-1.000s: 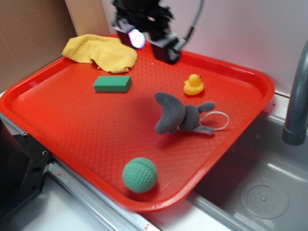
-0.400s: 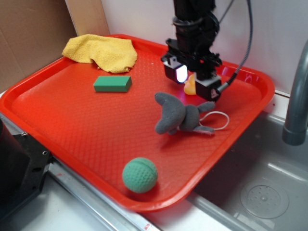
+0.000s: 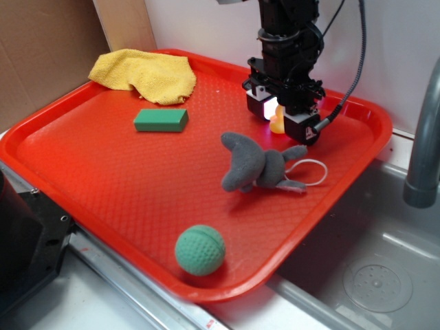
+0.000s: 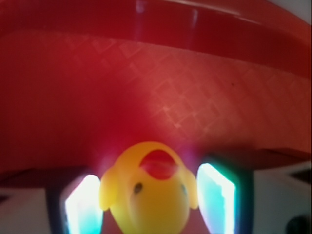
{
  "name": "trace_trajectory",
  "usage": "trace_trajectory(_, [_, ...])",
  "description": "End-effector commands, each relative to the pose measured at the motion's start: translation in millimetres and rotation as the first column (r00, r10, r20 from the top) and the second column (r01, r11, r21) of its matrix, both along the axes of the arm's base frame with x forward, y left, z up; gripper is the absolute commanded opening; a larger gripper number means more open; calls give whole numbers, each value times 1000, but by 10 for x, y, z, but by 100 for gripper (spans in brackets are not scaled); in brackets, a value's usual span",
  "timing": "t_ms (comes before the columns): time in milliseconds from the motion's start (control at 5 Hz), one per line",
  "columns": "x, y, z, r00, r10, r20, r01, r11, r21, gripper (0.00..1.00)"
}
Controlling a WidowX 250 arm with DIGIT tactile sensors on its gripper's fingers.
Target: Grab the yellow duck.
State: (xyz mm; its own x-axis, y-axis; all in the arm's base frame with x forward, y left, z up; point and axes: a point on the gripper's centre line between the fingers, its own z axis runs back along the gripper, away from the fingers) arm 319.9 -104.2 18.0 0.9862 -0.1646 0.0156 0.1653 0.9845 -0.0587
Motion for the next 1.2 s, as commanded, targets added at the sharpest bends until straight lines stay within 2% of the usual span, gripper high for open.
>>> trace_trajectory(0, [-51,250,455,999,45,13,-45,999,16,0])
trace_trajectory(200, [-193,549,910,993,118,-2,-118,993,-19,0])
trace_trajectory(400, [-466,758,1266,977,212,-9,-212,977,-3,0])
trace_trajectory(800, [-1165,1013,1744,972,233,15,-233,972,14,0])
trace_trajectory(1000, [-1422,1025,1779,963,267,44,-269,962,48,0])
